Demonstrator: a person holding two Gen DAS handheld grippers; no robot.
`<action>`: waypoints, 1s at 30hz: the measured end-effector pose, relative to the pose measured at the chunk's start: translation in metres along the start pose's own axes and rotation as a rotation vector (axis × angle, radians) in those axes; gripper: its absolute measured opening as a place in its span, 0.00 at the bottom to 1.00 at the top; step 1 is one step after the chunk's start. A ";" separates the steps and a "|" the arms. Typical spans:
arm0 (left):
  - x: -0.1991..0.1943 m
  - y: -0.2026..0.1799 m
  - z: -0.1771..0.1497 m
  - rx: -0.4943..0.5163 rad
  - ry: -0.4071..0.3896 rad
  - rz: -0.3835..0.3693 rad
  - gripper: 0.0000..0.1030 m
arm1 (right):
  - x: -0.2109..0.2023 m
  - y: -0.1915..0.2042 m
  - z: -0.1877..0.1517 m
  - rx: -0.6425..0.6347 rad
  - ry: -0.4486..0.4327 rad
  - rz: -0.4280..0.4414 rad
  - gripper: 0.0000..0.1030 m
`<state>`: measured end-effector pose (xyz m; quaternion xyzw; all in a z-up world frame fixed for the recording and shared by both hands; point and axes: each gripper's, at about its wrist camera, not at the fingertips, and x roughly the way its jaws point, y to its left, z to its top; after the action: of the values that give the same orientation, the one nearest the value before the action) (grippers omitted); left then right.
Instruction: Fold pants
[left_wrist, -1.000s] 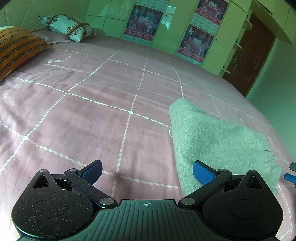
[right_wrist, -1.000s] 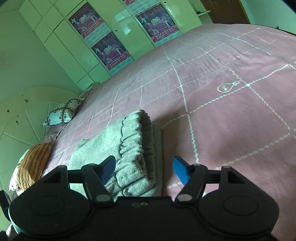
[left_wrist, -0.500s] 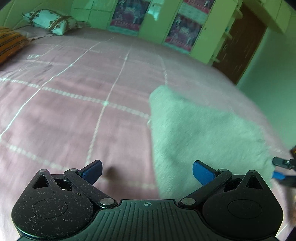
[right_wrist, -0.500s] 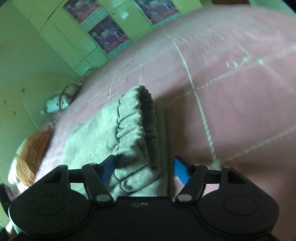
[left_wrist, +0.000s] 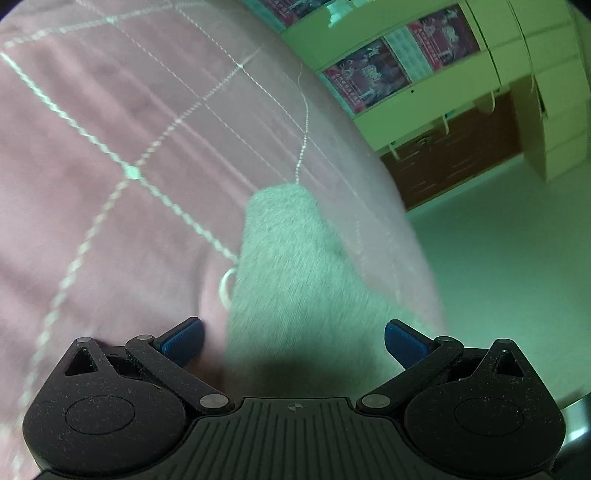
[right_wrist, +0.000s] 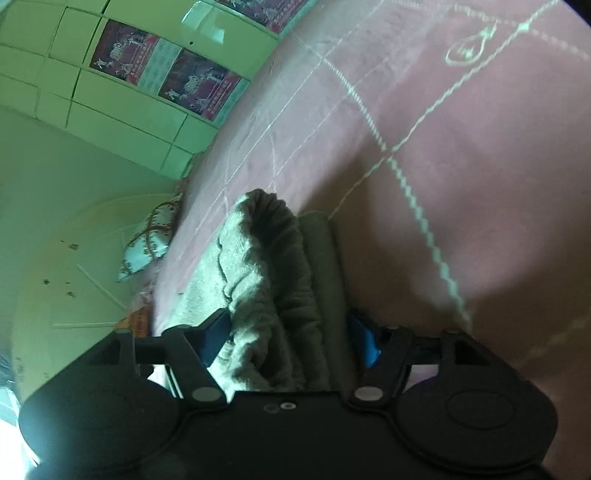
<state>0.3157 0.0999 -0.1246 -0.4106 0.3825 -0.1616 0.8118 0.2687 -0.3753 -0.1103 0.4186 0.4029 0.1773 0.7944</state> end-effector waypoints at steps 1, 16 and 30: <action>0.007 0.000 0.004 -0.014 0.014 -0.008 0.99 | 0.002 -0.002 0.002 0.008 0.001 0.010 0.61; 0.023 -0.032 0.018 0.070 -0.049 -0.042 0.31 | -0.010 0.041 0.032 -0.148 -0.071 0.062 0.31; -0.007 -0.036 -0.025 0.163 -0.025 0.113 0.79 | -0.048 0.003 0.018 -0.099 -0.061 0.000 0.59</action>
<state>0.2943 0.0680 -0.1021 -0.3227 0.3805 -0.1411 0.8551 0.2540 -0.4127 -0.0784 0.3842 0.3691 0.1842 0.8260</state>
